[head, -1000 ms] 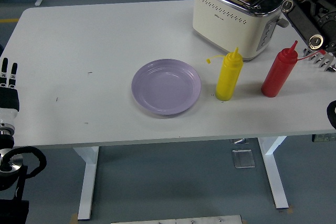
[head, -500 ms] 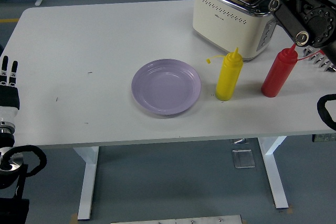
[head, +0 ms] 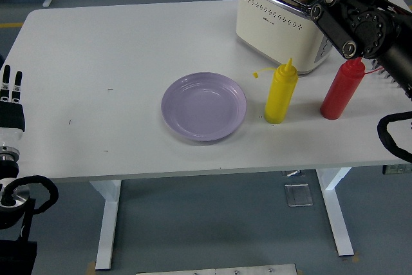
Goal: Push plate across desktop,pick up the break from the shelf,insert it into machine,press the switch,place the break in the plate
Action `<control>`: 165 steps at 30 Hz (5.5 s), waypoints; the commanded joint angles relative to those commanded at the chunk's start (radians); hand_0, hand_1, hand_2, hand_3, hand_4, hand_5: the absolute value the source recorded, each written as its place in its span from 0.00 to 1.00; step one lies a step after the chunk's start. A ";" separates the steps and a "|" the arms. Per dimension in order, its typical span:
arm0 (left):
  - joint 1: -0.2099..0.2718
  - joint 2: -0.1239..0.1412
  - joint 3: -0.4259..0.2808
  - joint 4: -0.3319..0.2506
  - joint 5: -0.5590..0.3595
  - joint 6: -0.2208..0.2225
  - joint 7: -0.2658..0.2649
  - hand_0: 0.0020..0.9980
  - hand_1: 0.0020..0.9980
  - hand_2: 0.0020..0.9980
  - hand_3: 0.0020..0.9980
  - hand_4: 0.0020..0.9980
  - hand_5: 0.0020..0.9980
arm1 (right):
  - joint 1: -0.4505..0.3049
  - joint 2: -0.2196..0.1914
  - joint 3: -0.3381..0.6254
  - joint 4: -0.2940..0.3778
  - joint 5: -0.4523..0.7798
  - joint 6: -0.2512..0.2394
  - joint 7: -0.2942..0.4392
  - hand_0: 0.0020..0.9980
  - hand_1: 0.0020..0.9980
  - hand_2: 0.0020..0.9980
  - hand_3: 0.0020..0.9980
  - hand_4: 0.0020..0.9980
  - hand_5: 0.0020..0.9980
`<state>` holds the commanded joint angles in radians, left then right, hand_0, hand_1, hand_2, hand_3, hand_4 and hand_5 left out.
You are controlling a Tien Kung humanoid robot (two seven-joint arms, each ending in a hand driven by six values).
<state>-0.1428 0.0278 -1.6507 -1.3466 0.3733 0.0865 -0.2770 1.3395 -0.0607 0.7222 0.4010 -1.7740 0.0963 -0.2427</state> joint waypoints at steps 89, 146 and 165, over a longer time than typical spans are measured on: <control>-0.003 -0.003 0.006 0.005 -0.001 0.002 -0.003 0.84 0.86 0.86 0.79 0.58 1.00 | 0.045 -0.138 -0.210 0.706 0.217 -0.067 0.046 0.21 0.34 0.41 0.46 0.18 0.21; -0.013 -0.017 0.017 0.020 0.011 0.004 0.001 0.86 0.86 0.87 0.80 0.57 1.00 | -0.103 -0.063 -0.501 0.508 0.427 0.008 0.109 0.41 0.46 0.51 0.53 0.42 0.29; -0.015 -0.018 0.014 0.016 0.012 0.001 0.000 0.85 0.86 0.86 0.80 0.57 1.00 | -0.111 -0.053 -0.505 0.472 0.377 0.006 0.116 0.71 0.73 0.75 0.80 0.64 0.42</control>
<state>-0.1582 0.0100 -1.6369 -1.3301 0.3851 0.0878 -0.2770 1.2287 -0.1139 0.2170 0.8725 -1.3968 0.1021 -0.1267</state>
